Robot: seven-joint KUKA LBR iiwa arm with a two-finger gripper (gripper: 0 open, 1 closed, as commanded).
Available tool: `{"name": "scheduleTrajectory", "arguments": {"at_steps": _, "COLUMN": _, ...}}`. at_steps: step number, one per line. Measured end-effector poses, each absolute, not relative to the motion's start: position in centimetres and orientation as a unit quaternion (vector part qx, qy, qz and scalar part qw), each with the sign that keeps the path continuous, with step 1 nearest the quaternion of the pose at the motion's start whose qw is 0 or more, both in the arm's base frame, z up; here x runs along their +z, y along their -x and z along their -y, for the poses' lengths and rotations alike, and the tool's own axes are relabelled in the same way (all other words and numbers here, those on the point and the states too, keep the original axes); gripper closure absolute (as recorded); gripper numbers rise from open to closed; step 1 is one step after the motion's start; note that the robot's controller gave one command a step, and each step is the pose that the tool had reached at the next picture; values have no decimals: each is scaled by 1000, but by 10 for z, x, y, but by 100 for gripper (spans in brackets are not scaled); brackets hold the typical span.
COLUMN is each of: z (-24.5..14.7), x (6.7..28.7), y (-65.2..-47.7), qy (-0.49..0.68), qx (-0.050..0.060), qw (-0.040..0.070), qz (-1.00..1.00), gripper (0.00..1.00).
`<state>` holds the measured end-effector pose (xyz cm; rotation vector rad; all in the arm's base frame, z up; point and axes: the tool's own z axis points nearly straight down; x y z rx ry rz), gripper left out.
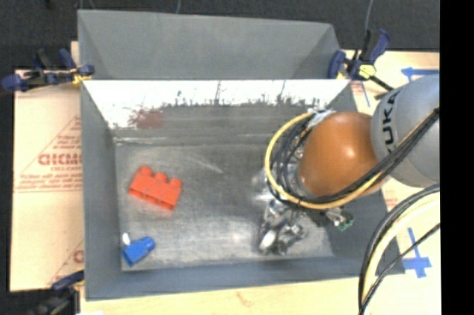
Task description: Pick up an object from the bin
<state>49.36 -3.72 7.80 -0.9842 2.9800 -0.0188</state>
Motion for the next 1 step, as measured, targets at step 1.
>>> {"name": "scheduleTrajectory", "arguments": {"at_steps": 1, "z": 44, "x": 230, "y": -532, "qy": 435, "qx": -3, "qw": 5, "qz": -901, "gripper": 100}}
